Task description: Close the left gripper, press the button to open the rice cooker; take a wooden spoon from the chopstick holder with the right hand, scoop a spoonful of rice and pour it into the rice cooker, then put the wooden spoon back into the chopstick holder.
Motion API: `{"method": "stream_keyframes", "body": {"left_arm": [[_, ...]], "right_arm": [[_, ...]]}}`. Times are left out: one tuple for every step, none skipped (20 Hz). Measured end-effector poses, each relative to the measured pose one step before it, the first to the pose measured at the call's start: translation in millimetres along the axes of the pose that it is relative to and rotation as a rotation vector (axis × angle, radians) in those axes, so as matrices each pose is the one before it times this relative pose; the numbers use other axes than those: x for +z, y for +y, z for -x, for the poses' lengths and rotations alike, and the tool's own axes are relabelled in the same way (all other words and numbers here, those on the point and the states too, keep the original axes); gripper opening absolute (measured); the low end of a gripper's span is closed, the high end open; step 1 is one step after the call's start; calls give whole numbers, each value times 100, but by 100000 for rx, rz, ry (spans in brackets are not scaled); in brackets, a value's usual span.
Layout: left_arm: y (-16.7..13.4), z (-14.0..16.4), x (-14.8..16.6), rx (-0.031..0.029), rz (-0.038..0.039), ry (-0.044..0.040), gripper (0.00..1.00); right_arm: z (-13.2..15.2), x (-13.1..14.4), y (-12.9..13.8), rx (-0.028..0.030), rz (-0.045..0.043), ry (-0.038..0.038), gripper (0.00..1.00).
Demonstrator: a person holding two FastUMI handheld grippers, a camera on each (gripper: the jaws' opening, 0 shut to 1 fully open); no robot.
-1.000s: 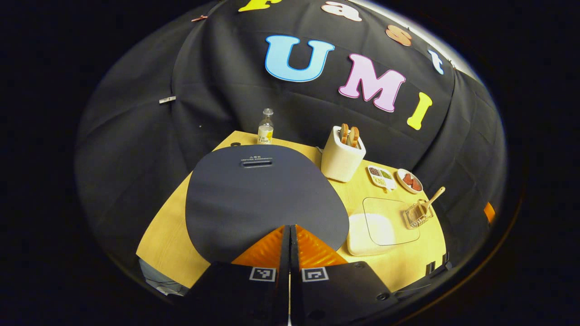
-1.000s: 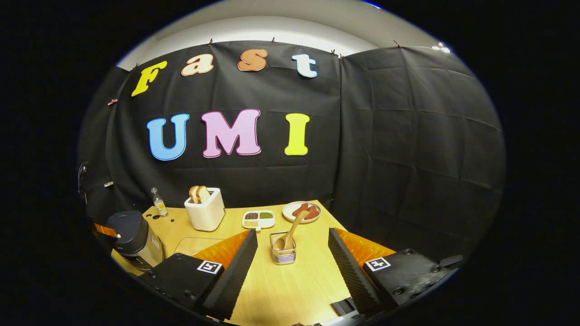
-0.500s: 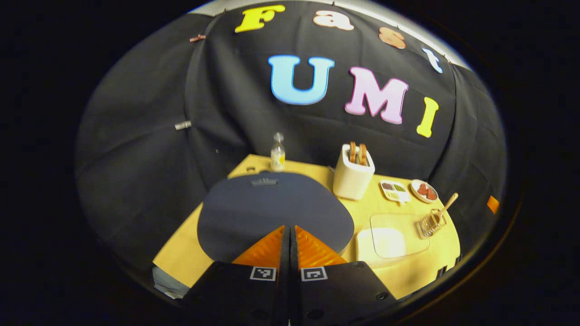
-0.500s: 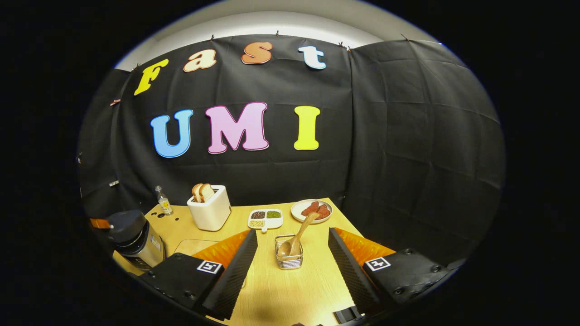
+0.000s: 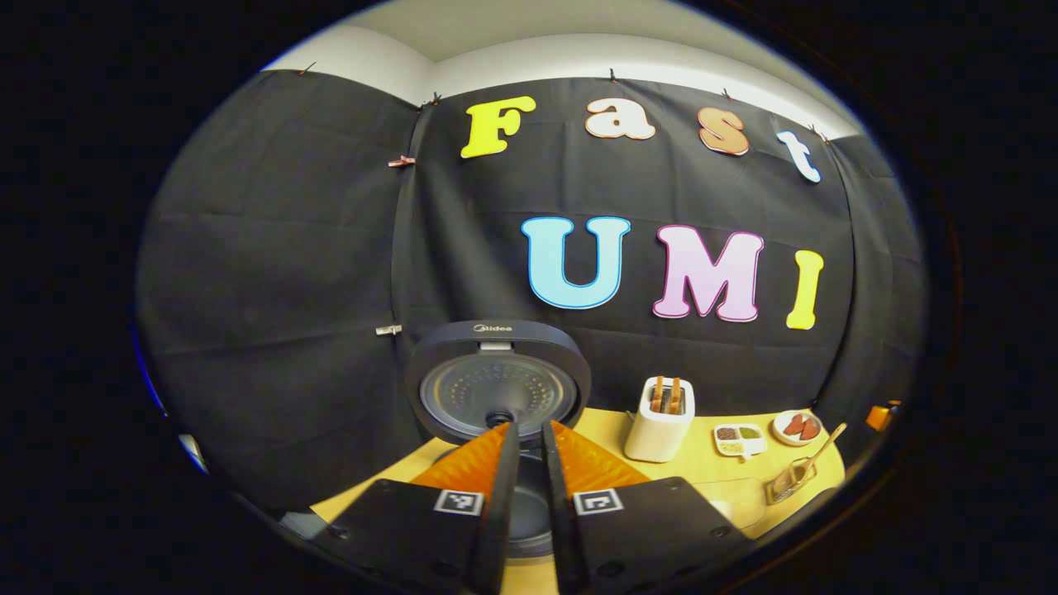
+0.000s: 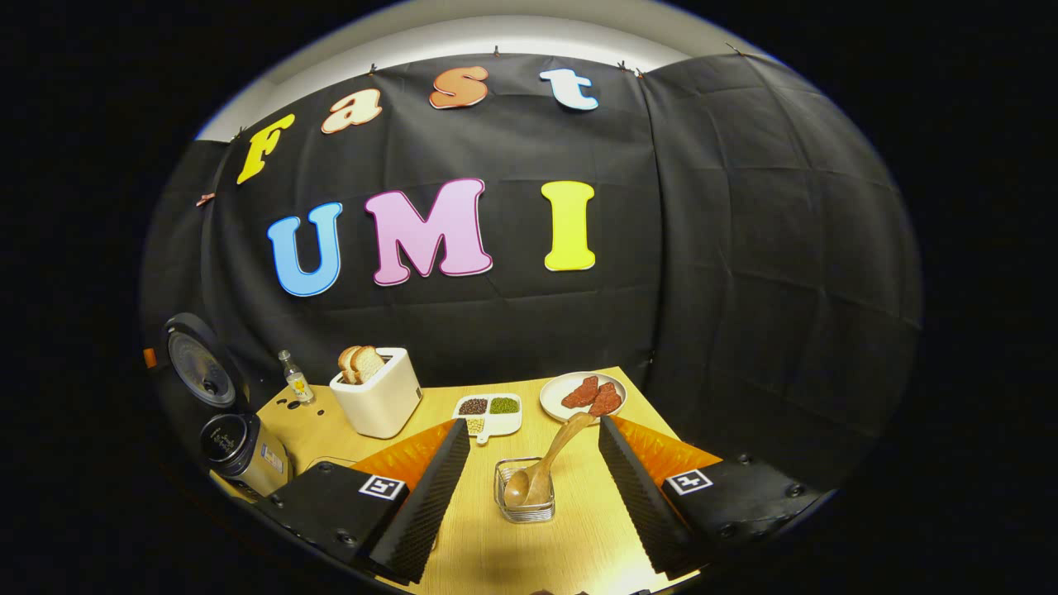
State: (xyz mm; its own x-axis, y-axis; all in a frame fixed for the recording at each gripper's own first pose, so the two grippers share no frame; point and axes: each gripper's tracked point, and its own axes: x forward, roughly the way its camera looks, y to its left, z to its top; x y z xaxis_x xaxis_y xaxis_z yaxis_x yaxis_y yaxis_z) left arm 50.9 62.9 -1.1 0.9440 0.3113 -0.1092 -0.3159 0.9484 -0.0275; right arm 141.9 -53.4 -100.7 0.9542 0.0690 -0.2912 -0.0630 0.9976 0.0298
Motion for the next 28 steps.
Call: {"method": "stream_keyframes", "body": {"left_arm": [[-328, 304, -342, 1194, 1687, 314, 40], [-593, 385, -418, 655, 1442, 591, 45], [-280, 396, -482, 1415, 982, 720, 62], [108, 545, -113, 2806, 142, 215, 79], [-230, 187, -403, 1009, 108, 302, 96], [-188, 388, -118, 1266, -120, 334, 98], [-206, 173, -227, 1297, -212, 486, 97], [-205, 274, -385, 1262, -265, 831, 96], [-163, 332, -569, 1241, -315, 1065, 95], [-265, 258, -488, 1044, -426, 1084, 95], [-350, 182, -557, 1005, -563, 1090, 95], [-296, 346, -572, 866, -811, 1059, 95], [-342, 285, -766, 703, -697, 1265, 95], [-321, 290, -751, 356, -153, 1864, 95], [-543, 220, -765, 47, -9, 1708, 95], [-551, 210, -667, 170, -316, 1520, 95], [-449, 209, -713, 55, -767, 1532, 96], [-492, 201, -595, 73, -1079, 1412, 96], [-511, 152, -612, -73, -1175, 1215, 96], [-514, 123, -506, -356, -944, 970, 96], [-535, 197, -447, -1207, -131, 459, 96], [-775, 194, -225, -1833, 733, 265, 95], [-577, 223, -215, -1293, 791, 12, 96], [-430, 90, -130, -694, 478, -11, 96], [-307, -49, -397, -417, 191, 264, 96], [-265, 15, -221, -289, 49, 360, 95], [-159, 85, -269, -517, 55, 336, 95], [-199, -5, -156, -515, 155, 286, 96]], "right_arm": [[-949, -571, -423, -27, -882, 2034, 98], [-904, -712, -330, 331, -1247, 2442, 99], [-845, -611, -232, 882, -1226, 2341, 99], [-856, -556, -332, 334, -728, 2041, 98], [-926, -488, -455, 152, -588, 1684, 99], [-886, -506, -322, 309, -818, 1482, 99], [-1064, -436, -340, 444, -1030, 1434, 99], [-1037, -588, -402, -68, -867, 1705, 99], [-1053, -553, -460, -211, -929, 1684, 99], [-1170, -695, -438, -682, -922, 2142, 99], [-1178, -619, -413, -668, -1115, 2186, 99], [-1073, -631, -194, 33, -1464, 1699, 99], [-1050, -317, -16, 357, -1526, 1345, 99], [-1010, -362, -5, 717, -1431, 1356, 99], [-1000, -332, -3, 780, -1151, 1029, 99], [-962, -359, -13, 748, -1157, 972, 99], [-706, -300, -159, -12, -1329, 954, 98], [-801, -432, -63, 378, -1773, 1242, 95], [-701, -358, 115, 937, -2043, 1615, 93], [-761, -512, 38, 768, -1895, 1691, 86], [-545, -377, 19, 912, -2178, 1913, 82], [-334, -352, 246, 1061, -2933, 1767, 72], [267, 80, 56, 892, -2880, 706, 73], [-584, 38, 451, 1613, -2193, 335, 46], [98, -2, 425, 2353, -1610, 1075, 36], [449, -238, 152, 845, -1015, 550, 44], [-1314, -16, -377, -1763, -196, -629, 35], [463, -57, 343, 776, 230, 383, 22]]}}
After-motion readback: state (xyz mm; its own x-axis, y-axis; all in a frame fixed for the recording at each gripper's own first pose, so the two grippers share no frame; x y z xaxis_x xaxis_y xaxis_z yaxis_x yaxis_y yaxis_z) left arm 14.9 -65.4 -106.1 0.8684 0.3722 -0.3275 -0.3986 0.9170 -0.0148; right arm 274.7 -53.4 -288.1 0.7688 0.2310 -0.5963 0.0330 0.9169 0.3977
